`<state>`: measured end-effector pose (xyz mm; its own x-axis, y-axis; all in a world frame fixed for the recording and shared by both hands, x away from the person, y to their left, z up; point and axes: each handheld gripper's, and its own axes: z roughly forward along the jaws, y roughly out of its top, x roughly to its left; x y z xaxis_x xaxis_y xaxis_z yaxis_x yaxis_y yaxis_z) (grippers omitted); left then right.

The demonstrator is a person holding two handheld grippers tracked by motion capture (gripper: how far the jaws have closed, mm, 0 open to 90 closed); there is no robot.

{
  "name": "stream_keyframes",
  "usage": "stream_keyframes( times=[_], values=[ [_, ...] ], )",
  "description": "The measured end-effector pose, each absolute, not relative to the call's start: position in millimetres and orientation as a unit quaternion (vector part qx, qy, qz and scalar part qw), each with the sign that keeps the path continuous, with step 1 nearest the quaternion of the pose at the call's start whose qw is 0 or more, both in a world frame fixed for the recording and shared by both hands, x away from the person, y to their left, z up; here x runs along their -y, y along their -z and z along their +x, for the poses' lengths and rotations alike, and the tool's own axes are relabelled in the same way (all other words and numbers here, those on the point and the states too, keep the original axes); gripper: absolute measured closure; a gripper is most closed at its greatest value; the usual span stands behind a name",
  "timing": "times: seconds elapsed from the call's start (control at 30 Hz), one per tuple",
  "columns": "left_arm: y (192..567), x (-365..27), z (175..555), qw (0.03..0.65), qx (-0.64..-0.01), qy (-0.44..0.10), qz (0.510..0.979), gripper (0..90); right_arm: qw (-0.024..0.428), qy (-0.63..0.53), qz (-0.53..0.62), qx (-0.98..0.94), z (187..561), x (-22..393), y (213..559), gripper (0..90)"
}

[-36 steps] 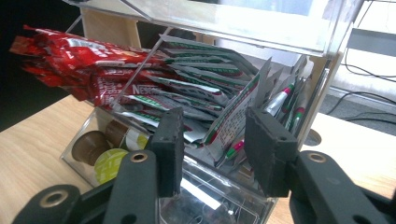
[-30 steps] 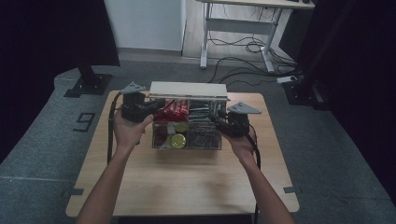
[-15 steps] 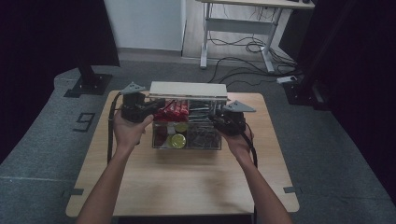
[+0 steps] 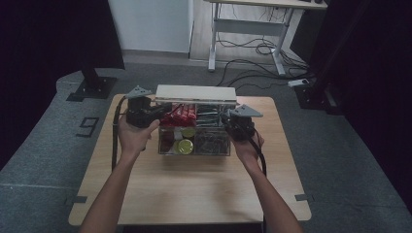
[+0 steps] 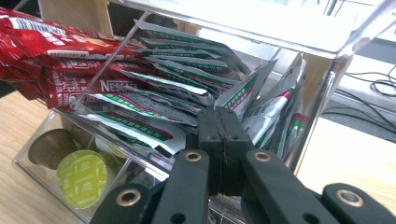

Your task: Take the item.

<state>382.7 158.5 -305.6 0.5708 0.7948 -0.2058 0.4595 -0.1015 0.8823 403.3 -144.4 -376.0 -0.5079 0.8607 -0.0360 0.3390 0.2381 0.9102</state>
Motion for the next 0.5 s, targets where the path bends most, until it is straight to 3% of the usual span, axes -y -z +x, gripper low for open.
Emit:
stream_keyframes(
  times=[0.5],
  values=[
    [306, -158, 383, 0.513, -0.434, -0.164, 0.722, 90.0, 0.283, -0.512, 0.388, -0.713, 378, 162, 363, 89.6]
  ],
)
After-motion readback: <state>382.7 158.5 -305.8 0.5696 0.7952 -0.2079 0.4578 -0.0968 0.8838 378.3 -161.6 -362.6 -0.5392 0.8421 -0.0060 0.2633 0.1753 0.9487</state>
